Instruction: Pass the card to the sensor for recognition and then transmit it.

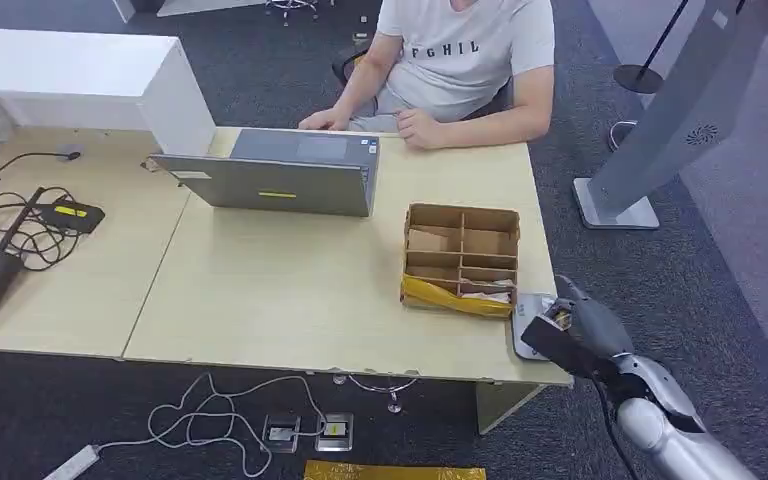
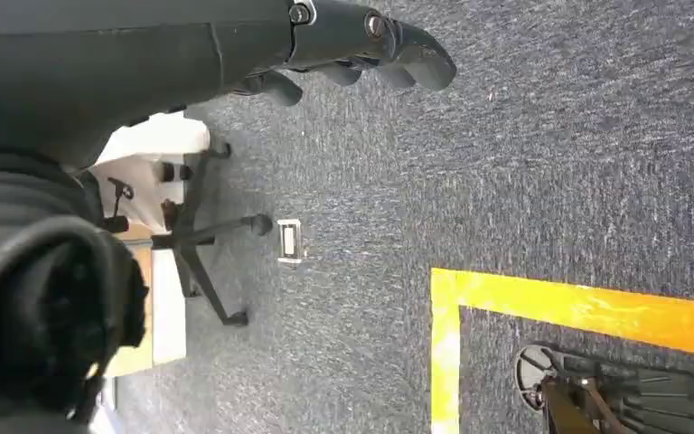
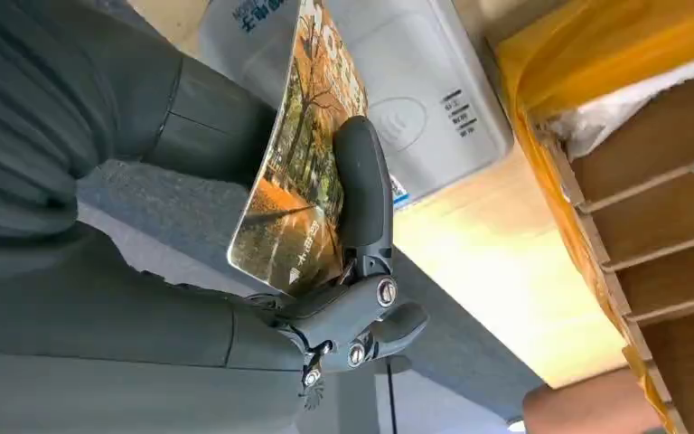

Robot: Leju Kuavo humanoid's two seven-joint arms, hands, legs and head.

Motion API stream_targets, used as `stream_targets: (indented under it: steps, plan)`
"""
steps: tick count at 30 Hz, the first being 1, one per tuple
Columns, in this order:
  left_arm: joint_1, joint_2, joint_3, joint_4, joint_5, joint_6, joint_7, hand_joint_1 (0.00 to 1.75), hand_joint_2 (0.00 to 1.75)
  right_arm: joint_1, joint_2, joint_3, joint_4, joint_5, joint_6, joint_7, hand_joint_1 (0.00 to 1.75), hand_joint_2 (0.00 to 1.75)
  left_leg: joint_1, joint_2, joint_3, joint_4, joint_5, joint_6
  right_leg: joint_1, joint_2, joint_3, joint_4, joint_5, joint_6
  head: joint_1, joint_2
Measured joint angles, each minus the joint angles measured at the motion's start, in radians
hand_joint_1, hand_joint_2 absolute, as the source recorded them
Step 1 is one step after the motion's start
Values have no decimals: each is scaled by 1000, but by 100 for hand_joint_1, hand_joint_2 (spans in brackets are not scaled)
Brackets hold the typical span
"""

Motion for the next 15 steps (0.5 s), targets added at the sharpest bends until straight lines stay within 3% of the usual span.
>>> stream_targets:
  steps: [15]
  plan:
    - [0,-2,0,0,2,6,0,0,0,-3,28,3,48,-14,-33,-20,175,175,0,1,1,0,0,0,0,0,1,0,0,0,0,0]
